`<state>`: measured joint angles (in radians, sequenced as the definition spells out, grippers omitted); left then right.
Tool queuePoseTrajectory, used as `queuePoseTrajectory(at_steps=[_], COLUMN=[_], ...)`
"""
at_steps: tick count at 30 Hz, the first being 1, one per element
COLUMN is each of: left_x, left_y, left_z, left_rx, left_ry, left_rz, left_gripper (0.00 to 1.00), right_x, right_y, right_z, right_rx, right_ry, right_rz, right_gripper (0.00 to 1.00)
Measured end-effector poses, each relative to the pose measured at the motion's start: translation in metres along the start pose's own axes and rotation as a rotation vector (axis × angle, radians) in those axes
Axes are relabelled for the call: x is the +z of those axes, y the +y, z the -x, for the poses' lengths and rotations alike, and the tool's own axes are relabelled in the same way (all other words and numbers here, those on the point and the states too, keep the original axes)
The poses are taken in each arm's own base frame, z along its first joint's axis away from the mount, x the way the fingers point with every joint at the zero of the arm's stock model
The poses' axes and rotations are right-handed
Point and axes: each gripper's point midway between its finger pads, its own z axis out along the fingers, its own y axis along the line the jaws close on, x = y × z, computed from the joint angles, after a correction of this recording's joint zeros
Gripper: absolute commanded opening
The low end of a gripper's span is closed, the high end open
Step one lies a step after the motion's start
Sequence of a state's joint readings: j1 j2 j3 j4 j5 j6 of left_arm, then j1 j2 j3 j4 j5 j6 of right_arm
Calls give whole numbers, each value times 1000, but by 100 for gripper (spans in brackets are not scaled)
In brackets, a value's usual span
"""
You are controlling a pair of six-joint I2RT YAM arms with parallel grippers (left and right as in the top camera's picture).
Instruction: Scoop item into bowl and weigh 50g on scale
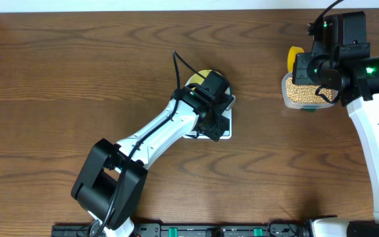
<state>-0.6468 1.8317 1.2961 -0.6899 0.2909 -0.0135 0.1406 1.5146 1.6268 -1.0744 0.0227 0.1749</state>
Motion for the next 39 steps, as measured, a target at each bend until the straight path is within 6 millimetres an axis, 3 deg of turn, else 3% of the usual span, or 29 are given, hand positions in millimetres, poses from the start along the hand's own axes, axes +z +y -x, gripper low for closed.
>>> queuePoseTrajectory(at_steps=[9,31,39], left_x=[19,21,34], left_y=[5,10,14], left_z=[2,8,4], left_rx=[20,46,41], left_ry=[14,-10,17], left_rz=[1,30,36], left_gripper=[43,43,43], right_x=[0,0,0], right_y=[0,0,0], right_z=[0,1,1], right_rx=[0,0,-1], right_ry=[0,-2,-6], right_rz=[0,0,1], right_gripper=[1,1,1])
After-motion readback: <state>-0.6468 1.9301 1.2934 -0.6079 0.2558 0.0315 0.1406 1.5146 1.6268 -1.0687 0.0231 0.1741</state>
